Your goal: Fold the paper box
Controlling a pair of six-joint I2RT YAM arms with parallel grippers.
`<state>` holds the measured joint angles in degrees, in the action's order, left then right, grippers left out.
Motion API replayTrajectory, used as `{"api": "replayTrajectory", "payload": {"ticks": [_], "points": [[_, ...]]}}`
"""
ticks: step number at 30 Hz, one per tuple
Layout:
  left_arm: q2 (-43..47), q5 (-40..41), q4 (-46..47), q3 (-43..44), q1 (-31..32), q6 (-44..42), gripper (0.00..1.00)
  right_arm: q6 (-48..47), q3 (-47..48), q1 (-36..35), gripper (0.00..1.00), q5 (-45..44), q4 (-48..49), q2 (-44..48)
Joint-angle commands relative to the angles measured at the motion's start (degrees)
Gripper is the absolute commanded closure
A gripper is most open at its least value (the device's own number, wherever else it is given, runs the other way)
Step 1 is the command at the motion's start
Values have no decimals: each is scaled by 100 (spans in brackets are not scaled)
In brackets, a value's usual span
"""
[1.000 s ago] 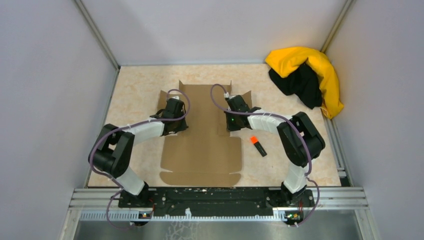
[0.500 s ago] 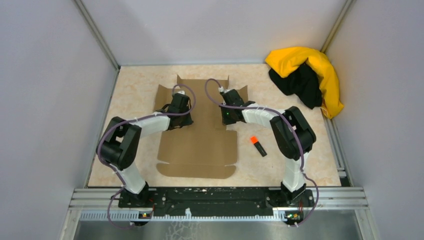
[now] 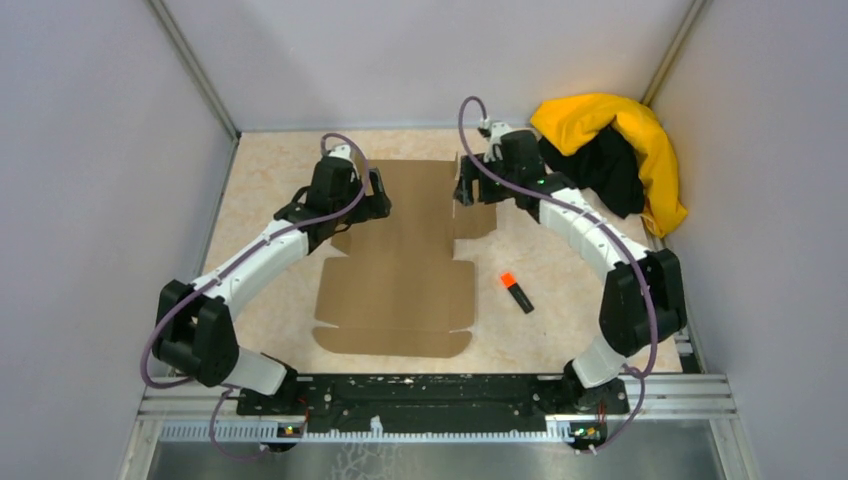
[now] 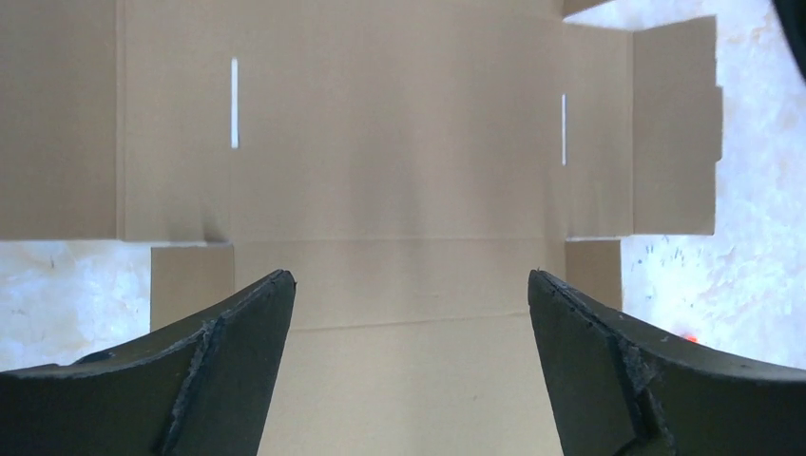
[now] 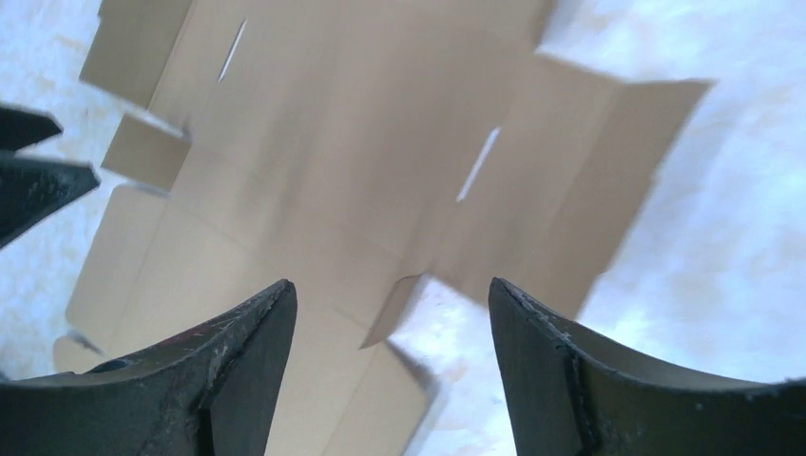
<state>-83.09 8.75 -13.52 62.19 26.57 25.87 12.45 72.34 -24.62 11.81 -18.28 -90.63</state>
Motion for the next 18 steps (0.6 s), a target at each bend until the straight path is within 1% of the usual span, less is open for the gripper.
{"api": "replayTrajectory", "payload": {"ticks": [1, 4, 6, 8, 12, 15, 18], "points": [[72, -504, -477, -115, -32, 29, 2, -477, 455, 794, 25, 895, 305, -288], [199, -787, -461, -386, 85, 60, 2, -516, 903, 1218, 23, 1388, 517, -873], [339, -761, -513, -622, 168, 108, 2, -532, 1376, 1276, 23, 1537, 651, -1328], [512, -769, -515, -957, 249, 139, 2, -606, 1927, 1284, 23, 1487, 550, -1816], [630, -715, -533, -1368, 585, 261, 2, -408, 2659, 1263, 23, 1389, 652, -2567], [453, -648, -484, -1615, 822, 382, 2, -528, 3454, 1176, 23, 1239, 321, -3141], [161, -580, -424, -1728, 978, 465, 2, -761, 4305, 1072, 23, 866, -150, -3720]]}}
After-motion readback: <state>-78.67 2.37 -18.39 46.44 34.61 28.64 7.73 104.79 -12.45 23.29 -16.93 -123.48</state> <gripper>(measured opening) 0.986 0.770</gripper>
